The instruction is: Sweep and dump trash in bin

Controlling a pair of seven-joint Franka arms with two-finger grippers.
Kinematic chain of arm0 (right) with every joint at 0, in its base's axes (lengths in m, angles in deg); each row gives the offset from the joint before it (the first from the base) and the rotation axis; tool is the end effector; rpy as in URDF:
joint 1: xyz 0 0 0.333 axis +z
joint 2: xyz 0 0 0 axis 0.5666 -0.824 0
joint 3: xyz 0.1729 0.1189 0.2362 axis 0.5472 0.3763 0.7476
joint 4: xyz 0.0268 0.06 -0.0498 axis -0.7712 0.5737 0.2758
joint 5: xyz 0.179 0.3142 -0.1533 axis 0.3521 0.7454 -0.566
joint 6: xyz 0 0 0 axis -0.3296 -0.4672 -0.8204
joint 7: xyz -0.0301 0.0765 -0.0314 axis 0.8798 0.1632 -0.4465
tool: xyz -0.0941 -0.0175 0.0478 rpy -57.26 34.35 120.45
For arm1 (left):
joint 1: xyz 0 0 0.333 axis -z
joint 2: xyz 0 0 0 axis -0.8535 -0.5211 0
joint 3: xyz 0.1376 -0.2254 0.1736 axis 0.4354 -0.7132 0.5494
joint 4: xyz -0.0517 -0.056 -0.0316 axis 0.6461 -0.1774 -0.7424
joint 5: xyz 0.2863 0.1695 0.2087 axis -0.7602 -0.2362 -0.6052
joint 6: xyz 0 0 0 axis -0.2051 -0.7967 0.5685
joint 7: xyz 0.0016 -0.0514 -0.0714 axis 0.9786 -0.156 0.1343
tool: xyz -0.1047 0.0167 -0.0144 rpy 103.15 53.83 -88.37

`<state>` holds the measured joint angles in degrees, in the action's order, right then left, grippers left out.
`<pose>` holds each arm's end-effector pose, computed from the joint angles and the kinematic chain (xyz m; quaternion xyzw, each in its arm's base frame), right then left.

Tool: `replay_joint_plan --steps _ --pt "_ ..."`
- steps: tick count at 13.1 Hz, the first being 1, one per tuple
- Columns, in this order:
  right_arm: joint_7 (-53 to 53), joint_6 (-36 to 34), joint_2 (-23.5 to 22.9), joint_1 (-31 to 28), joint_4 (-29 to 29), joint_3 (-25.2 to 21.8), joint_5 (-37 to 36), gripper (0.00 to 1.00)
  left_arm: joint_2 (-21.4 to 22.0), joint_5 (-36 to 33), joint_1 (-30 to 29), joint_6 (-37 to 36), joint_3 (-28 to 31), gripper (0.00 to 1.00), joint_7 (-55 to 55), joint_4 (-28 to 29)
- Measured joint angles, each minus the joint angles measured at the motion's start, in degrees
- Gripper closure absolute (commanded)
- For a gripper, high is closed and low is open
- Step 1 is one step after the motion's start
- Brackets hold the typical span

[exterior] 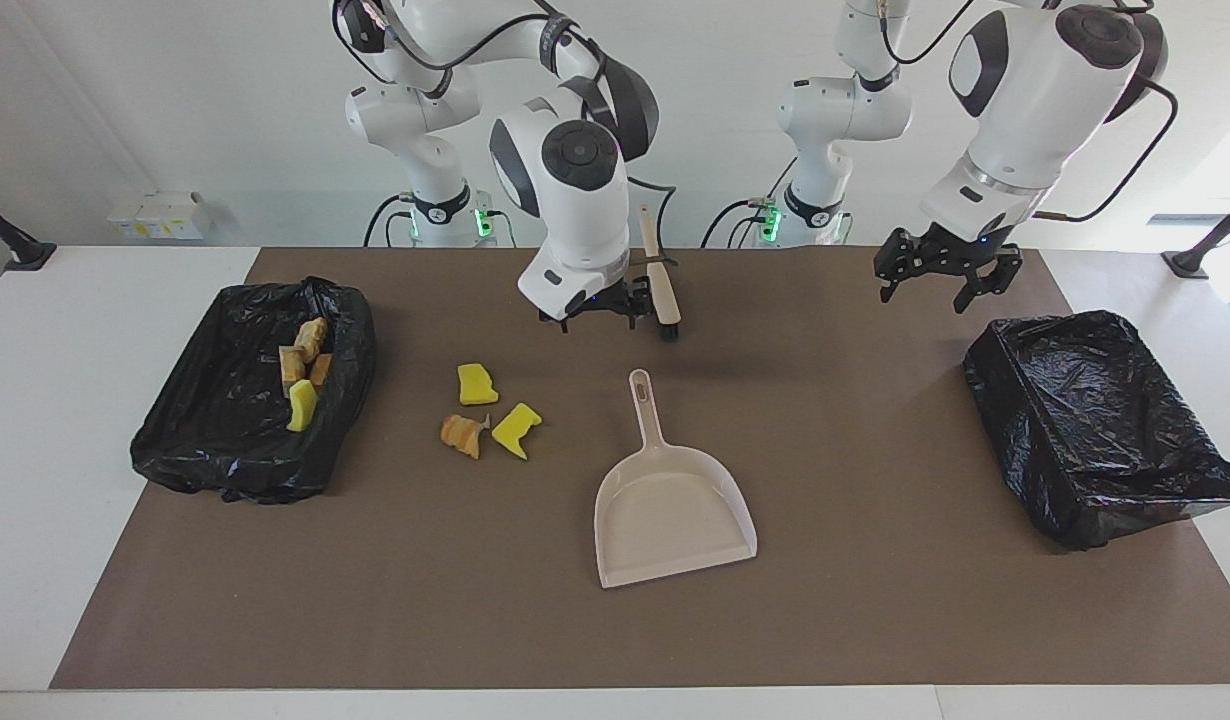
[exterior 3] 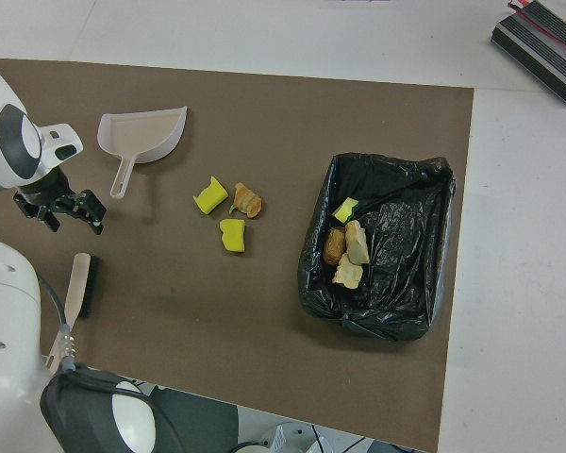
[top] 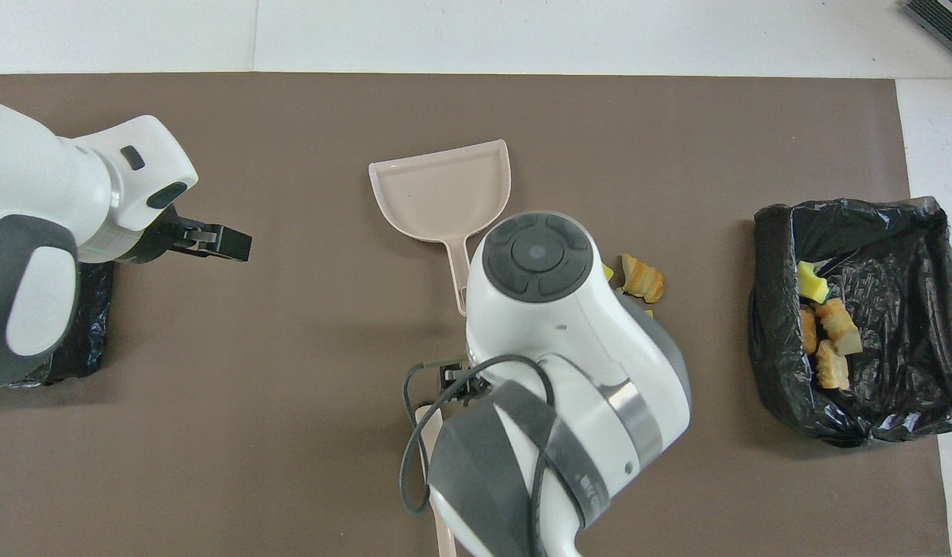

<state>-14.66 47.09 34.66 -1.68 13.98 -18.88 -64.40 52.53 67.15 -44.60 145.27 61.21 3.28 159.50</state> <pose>0.4351 0.3695 0.4733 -0.9854 -0.0521 0.1608 0.0186 0.5711 -0.1598 0.5335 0.9936 -0.1062 0.0321 0.0195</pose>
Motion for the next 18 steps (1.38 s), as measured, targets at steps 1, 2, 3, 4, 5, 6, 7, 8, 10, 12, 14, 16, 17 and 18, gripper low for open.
replay_joint_plan --steps 1,2,3,4,5,6,7,8,10,12,14,16,17,18 --pt "-0.11 5.04 3.60 1.90 7.07 0.11 2.23 0.00 -1.75 0.00 1.49 2.47 -0.02 0.00 2.10 0.01" --pt "-0.11 8.87 7.11 3.73 13.51 0.18 3.66 0.00 -3.50 0.00 2.93 4.43 -0.03 0.00 4.06 -0.03" --pt "-0.11 11.35 10.66 5.84 19.23 0.23 5.12 0.00 -5.43 -0.01 4.59 6.67 -0.03 0.00 6.60 -0.10" --pt "-0.14 13.15 13.75 7.72 23.49 0.28 6.52 0.00 -7.39 -0.03 6.27 9.15 -0.05 0.00 9.14 -0.26" --pt "-0.65 14.93 16.02 9.42 26.44 0.31 7.71 0.00 -9.16 -0.04 7.81 10.91 -0.08 0.00 10.98 -0.48" --pt "-2.33 17.52 17.34 11.26 28.71 0.33 8.16 0.00 -10.78 -0.05 9.54 11.66 -0.07 0.00 12.20 -0.66" --pt "-3.94 20.42 17.59 13.00 30.43 0.35 8.23 0.00 -12.05 -0.05 11.14 12.15 -0.07 0.00 13.11 -0.71" --pt "-5.11 23.21 17.35 14.55 32.01 0.36 8.24 0.00 -13.21 -0.05 12.71 13.14 -0.07 0.00 14.43 -0.74" --pt "-6.52 27.30 15.75 16.75 34.03 0.34 8.28 0.00 -15.06 -0.05 15.58 16.07 -0.08 0.00 17.99 -0.79" --pt "-7.95 31.69 12.62 19.15 34.98 0.33 8.34 0.00 -15.98 -0.05 17.79 17.84 -0.11 0.00 21.60 -0.83" --pt "-8.49 34.16 9.82 20.22 35.35 0.34 8.35 0.10 -17.41 -0.08 20.79 19.23 -0.08 0.00 27.65 -0.80" --pt "-8.49 34.41 9.21 20.21 35.35 0.22 8.35 0.46 -20.21 -0.21 23.36 21.30 -0.06 0.00 32.79 -0.87" --pt "-8.49 34.40 9.24 20.21 35.35 0.20 8.35 0.85 -21.10 -0.24 23.82 21.59 -0.04 0.11 34.28 -1.01" --pt "-8.49 34.40 9.24 20.21 35.35 0.20 8.35 1.00 -21.46 -0.25 23.87 21.59 0.01 0.15 35.60 -1.25"
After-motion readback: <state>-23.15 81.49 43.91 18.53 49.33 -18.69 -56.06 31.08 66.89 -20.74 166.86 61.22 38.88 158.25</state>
